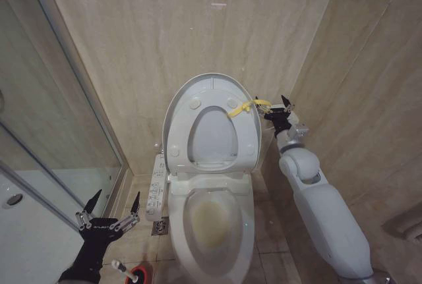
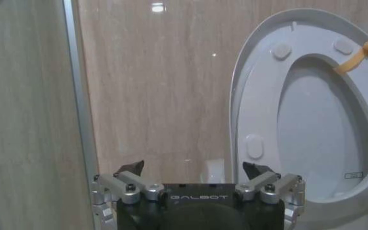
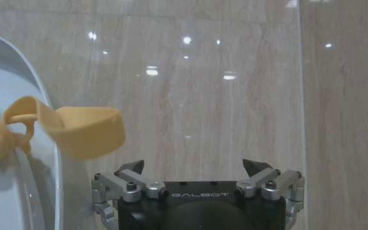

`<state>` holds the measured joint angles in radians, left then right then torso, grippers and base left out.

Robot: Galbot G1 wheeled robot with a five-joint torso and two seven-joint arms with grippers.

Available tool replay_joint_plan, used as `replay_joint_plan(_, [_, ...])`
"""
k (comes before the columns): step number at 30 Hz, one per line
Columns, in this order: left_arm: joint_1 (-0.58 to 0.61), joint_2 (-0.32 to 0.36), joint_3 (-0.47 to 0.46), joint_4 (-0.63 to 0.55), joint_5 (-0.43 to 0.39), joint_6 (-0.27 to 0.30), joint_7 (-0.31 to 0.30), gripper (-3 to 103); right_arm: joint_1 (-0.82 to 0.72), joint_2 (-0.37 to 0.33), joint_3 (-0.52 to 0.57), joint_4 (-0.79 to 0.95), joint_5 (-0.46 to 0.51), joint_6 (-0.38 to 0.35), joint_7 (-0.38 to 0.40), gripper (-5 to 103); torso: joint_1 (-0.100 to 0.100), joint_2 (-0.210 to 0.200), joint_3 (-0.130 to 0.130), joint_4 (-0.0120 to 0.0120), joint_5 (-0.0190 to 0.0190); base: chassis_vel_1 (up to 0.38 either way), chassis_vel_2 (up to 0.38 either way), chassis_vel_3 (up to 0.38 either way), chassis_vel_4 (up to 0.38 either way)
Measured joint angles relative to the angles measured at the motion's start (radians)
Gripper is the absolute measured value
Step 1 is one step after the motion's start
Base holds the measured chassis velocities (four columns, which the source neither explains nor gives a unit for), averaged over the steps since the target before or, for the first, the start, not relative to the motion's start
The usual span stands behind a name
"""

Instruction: Open the toilet lid, clean the toilet bowl with a toilet brush, close the toilet lid, and flush.

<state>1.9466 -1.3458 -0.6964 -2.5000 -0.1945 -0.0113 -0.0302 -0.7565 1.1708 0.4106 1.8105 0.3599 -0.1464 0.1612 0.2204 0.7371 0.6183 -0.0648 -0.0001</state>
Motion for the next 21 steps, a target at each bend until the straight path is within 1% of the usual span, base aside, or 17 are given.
replay_joint_plan(3, [0.0,0.0,0.0,0.0,0.0,0.0,0.0,100,-0.039,-0.016,0.001,0.039,0.018,0.0,0.0,100,0.0,0.0,0.0,-0.0001,-0.0001,0.0,0.0,0.0,0.0])
replay_joint_plan(5, [0.0,0.0,0.0,0.0,0.0,0.0,0.0,100,-0.091,-0.037,0.016,0.09,0.034,-0.001,0.002,100,0.0,0.0,0.0,0.0003,0.0001,0.0,0.0,0.0,0.0])
replay_joint_plan(7, [0.0,0.0,0.0,0.0,0.0,0.0,0.0,100,-0.163,-0.064,0.043,0.157,0.071,-0.007,0.003,100,0.0,0.0,0.0,0.0005,0.0002,0.0,0.0,0.0,0.0])
replay_joint_plan(8, [0.0,0.0,0.0,0.0,0.0,0.0,0.0,100,-0.163,-0.064,0.043,0.157,0.071,-0.007,0.003,100,0.0,0.0,0.0,0.0005,0.0002,0.0,0.0,0.0,0.0])
replay_joint_plan(10, [0.0,0.0,0.0,0.0,0.0,0.0,0.0,100,-0.263,-0.091,0.08,0.247,0.115,-0.017,0.007,100,0.0,0.0,0.0,0.0005,0.0002,0.0,0.0,0.0,0.0])
replay_joint_plan(11, [0.0,0.0,0.0,0.0,0.0,0.0,0.0,100,-0.263,-0.091,0.08,0.247,0.115,-0.017,0.007,100,0.0,0.0,0.0,0.0005,0.0002,0.0,0.0,0.0,0.0])
replay_joint_plan(12, [0.0,0.0,0.0,0.0,0.0,0.0,0.0,100,-0.318,-0.096,0.096,0.299,0.132,-0.028,0.018,100,0.0,0.0,0.0,0.0006,0.0003,0.0,0.0,0.0,0.0])
replay_joint_plan(13, [0.0,0.0,0.0,0.0,0.0,0.0,0.0,100,-0.378,-0.095,0.113,0.364,0.147,-0.04,0.034,100,0.0,0.0,0.0,0.0004,0.0005,0.0,0.0,0.0,0.0])
replay_joint_plan(14, [0.0,0.0,0.0,0.0,0.0,0.0,0.0,100,-0.378,-0.095,0.113,0.364,0.147,-0.04,0.034,100,0.0,0.0,0.0,0.0004,0.0005,0.0,0.0,0.0,0.0])
replay_joint_plan(15, [0.0,0.0,0.0,0.0,0.0,0.0,0.0,100,-0.422,-0.088,0.126,0.416,0.152,-0.049,0.046,100,0.0,0.0,0.0,0.0009,0.0005,0.0,0.0,0.0,0.0])
replay_joint_plan(16, [0.0,0.0,0.0,0.0,0.0,0.0,0.0,100,-0.483,-0.077,0.143,0.485,0.156,-0.068,0.058,100,0.0,0.0,0.0,0.0027,0.0003,0.0,0.0,0.0,0.0])
replay_joint_plan(17, [0.0,0.0,0.0,0.0,0.0,0.0,0.0,100,-0.483,-0.077,0.143,0.485,0.156,-0.068,0.058,100,0.0,0.0,0.0,0.0027,0.0003,0.0,0.0,0.0,0.0])
replay_joint_plan(18, [0.0,0.0,0.0,0.0,0.0,0.0,0.0,100,-0.523,-0.068,0.16,0.527,0.156,-0.083,0.068,100,0.0,0.0,0.0,0.0029,0.0001,0.0,0.0,0.0,0.0])
replay_joint_plan(19, [0.0,0.0,0.0,0.0,0.0,0.0,0.0,100,-0.572,-0.057,0.178,0.574,0.155,-0.099,0.079,100,0.0,0.0,0.0,0.0022,-0.0001,0.054,0.047,0.039,0.015])
replay_joint_plan(20, [0.0,0.0,0.0,0.0,0.0,0.0,0.0,100,-0.572,-0.057,0.178,0.574,0.155,-0.099,0.079,100,0.0,0.0,0.0,0.0022,-0.0001,0.054,0.047,0.039,0.015])
replay_joint_plan(21, [0.0,0.0,0.0,0.0,0.0,0.0,0.0,100,-0.614,-0.049,0.193,0.608,0.145,-0.109,0.084,100,0.0,0.0,0.0,0.0015,-0.0004,0.054,0.017,0.015,0.015])
